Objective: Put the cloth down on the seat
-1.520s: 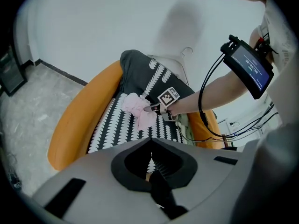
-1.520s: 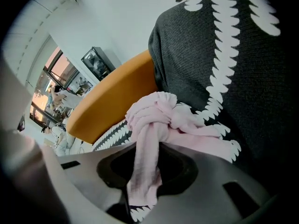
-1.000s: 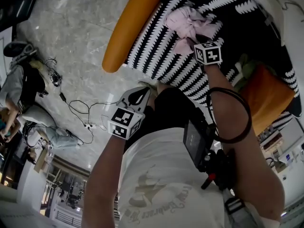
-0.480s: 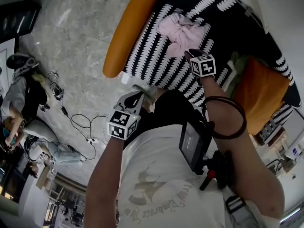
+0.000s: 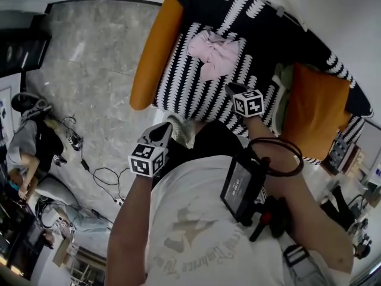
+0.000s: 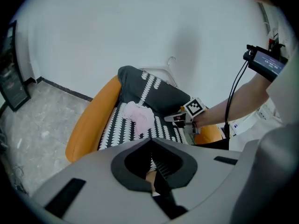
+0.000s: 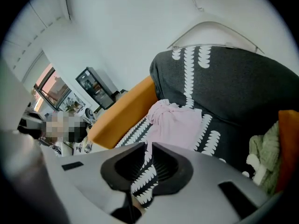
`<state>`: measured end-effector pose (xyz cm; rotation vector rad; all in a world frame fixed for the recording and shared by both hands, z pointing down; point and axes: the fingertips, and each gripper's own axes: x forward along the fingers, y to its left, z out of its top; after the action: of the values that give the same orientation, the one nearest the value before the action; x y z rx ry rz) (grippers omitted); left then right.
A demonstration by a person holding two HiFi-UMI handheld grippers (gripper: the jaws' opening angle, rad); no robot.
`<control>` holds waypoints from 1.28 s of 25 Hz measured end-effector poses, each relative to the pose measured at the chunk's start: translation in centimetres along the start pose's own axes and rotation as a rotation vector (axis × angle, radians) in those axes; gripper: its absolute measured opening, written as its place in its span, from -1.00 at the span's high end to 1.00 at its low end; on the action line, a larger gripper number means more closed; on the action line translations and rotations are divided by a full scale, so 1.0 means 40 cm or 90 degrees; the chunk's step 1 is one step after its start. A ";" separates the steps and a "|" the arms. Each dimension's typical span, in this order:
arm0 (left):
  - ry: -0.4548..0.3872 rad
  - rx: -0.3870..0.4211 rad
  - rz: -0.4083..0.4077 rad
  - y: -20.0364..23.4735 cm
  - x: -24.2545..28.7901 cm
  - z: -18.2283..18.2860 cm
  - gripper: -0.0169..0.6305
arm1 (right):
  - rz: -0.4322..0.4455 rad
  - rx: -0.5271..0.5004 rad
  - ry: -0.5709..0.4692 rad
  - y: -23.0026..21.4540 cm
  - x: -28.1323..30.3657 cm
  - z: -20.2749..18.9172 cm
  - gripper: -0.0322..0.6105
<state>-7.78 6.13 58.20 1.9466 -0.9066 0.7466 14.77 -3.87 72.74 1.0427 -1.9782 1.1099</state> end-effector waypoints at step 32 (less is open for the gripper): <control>-0.124 0.125 -0.071 0.010 -0.270 -0.042 0.91 | 0.049 -0.080 -0.355 0.471 -0.531 0.151 0.85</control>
<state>-14.43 10.82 50.87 2.2541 -0.8566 0.6080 7.97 3.98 45.62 1.3180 -2.5013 0.7689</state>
